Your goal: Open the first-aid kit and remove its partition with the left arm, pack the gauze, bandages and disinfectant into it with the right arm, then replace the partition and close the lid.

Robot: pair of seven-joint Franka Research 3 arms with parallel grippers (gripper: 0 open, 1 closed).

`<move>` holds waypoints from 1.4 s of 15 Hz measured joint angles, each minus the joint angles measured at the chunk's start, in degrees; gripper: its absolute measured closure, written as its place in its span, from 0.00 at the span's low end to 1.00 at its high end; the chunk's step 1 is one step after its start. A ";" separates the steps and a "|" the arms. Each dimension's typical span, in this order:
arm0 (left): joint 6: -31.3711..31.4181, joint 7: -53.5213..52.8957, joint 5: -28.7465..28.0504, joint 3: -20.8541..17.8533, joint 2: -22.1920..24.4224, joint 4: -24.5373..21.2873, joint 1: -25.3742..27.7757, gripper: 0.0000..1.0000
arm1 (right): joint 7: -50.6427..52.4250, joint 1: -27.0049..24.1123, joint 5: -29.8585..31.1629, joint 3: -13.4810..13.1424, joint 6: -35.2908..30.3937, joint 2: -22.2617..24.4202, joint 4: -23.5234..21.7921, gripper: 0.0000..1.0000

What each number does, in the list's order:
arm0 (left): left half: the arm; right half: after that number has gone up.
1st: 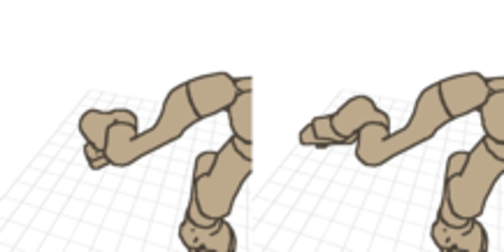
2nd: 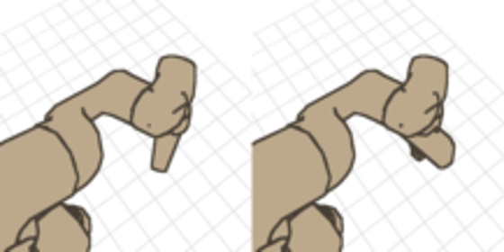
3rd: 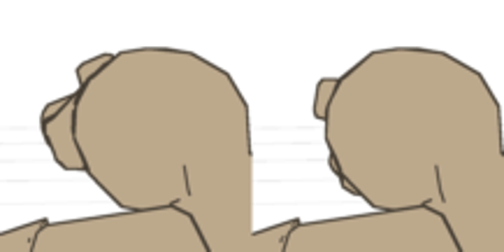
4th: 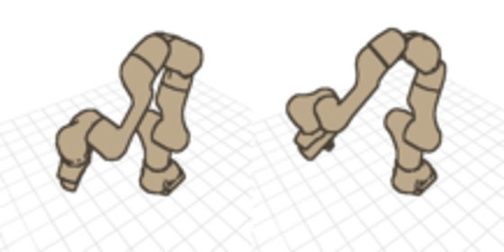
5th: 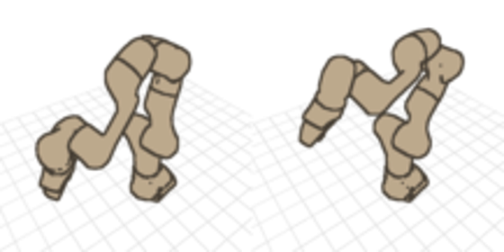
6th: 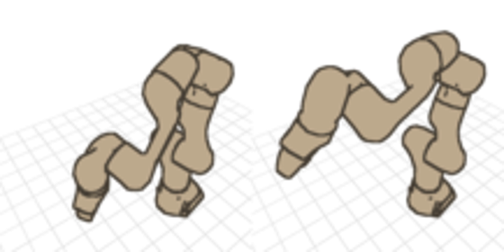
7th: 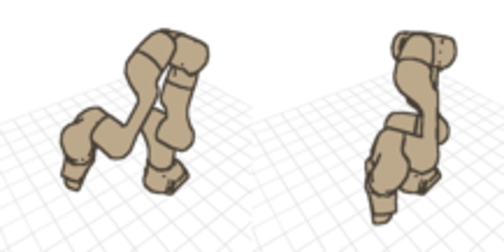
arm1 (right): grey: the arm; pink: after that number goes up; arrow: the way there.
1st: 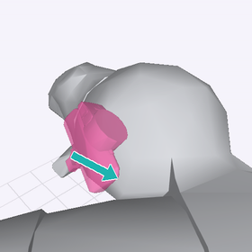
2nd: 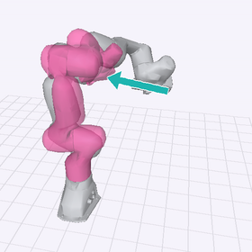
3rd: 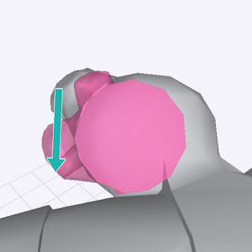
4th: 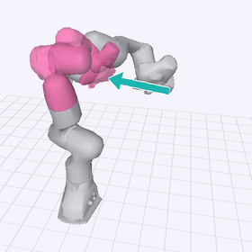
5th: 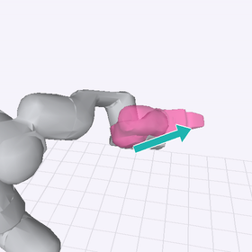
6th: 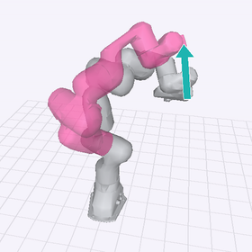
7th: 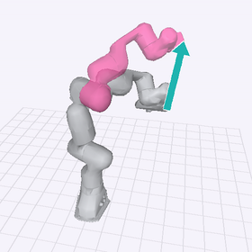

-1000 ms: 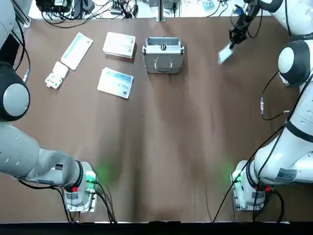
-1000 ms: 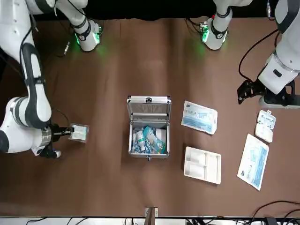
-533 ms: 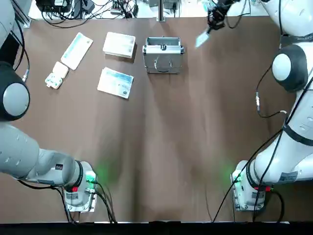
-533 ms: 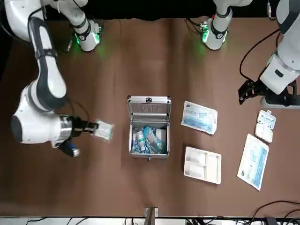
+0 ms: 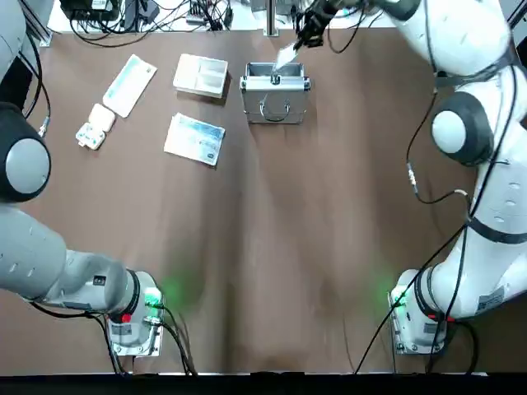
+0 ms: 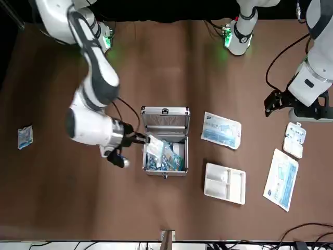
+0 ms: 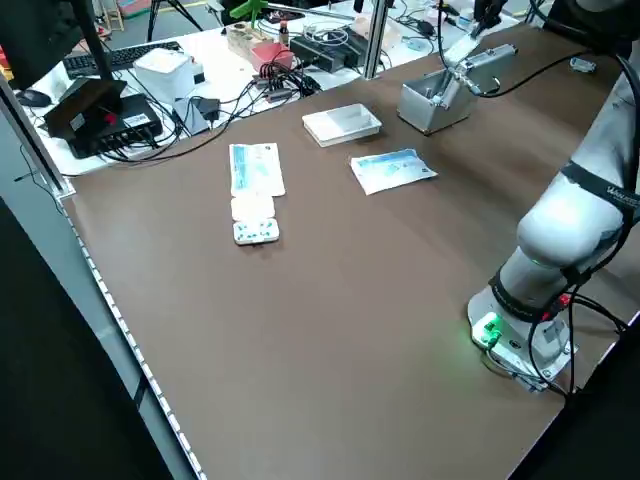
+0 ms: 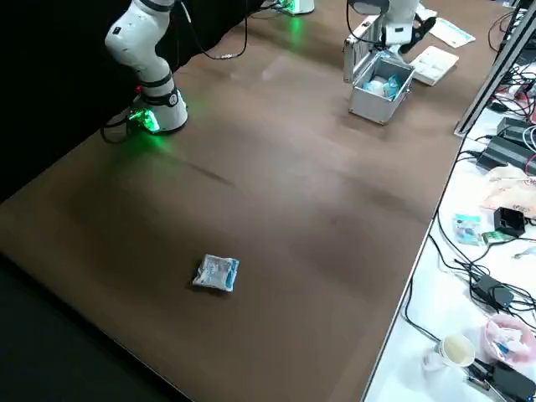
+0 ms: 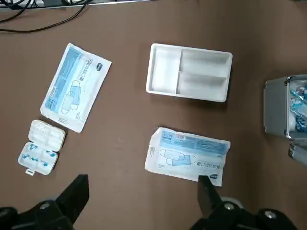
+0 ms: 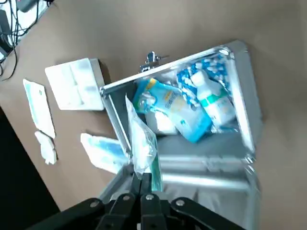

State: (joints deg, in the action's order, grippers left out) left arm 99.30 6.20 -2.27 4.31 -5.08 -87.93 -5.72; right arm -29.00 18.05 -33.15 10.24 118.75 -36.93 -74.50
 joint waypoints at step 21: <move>-0.31 -1.74 0.00 -0.17 -0.27 -0.60 0.16 0.00 | 1.87 5.12 -0.03 -0.16 12.97 -10.75 0.11 0.75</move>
State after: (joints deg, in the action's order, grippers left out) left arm 98.99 4.45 -2.26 4.13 -5.35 -88.53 -5.55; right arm -27.13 23.17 -33.18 10.08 131.73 -47.68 -74.39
